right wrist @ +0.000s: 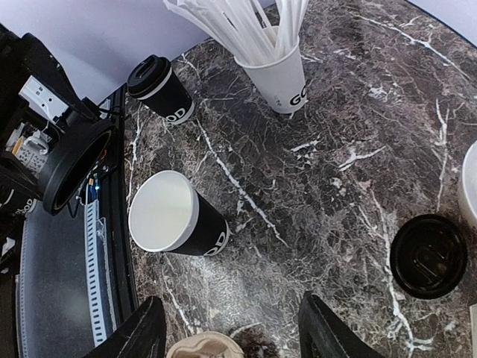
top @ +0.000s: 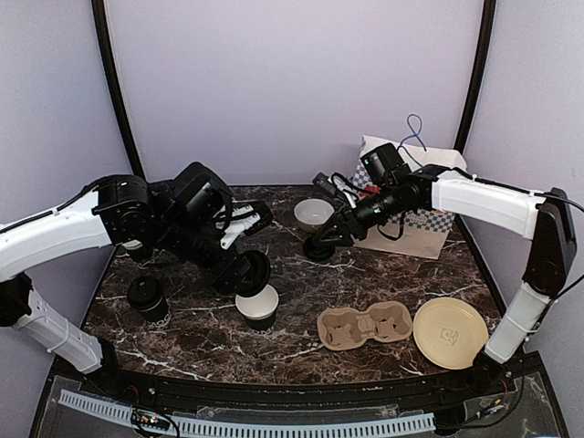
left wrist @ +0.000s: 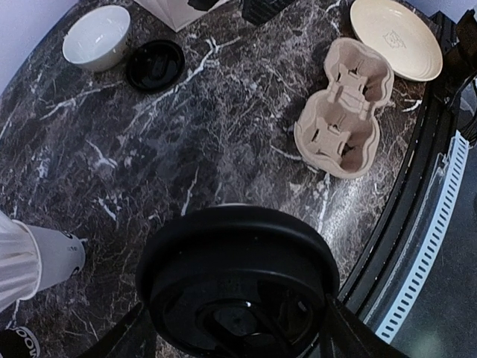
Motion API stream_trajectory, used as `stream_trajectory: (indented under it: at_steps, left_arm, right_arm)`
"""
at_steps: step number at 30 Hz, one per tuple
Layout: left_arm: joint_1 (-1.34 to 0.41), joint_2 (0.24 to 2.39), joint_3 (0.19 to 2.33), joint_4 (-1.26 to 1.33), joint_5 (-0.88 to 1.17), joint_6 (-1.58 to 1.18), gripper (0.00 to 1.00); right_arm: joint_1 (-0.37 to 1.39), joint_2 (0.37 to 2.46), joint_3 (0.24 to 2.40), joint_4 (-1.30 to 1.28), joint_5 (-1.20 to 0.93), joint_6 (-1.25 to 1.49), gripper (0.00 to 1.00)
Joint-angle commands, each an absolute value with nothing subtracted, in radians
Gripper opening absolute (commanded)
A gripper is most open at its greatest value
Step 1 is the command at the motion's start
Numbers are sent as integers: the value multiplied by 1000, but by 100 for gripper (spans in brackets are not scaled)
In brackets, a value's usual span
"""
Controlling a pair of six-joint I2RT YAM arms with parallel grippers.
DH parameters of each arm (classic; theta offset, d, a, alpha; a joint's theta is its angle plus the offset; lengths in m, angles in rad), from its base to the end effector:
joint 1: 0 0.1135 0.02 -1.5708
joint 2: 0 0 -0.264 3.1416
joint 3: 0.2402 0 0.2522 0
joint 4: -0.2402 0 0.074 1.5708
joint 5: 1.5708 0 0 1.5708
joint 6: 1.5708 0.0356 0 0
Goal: Pack the takeout coffee
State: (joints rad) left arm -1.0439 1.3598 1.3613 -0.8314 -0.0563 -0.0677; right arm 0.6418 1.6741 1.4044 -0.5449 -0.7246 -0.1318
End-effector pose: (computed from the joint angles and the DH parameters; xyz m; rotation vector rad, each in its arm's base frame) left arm 0.1443 -0.2441 0.3512 1.1242 2.1743 -0.4430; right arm 0.2810 0.2394 0.2954 -1.2219 2.0559 1.1044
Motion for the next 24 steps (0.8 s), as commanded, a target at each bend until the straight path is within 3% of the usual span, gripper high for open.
stream_trajectory:
  at_steps: [1,24]
  left_arm:
    - [-1048,1386,1408,-950,-19,-107,66]
    - [-1026,1667,1545,-1043,-63,-60,64]
  right_arm:
    - [673,1687,1381,-513,-732,-129,60]
    - [686,1737,1368,-501,-775,-103,60]
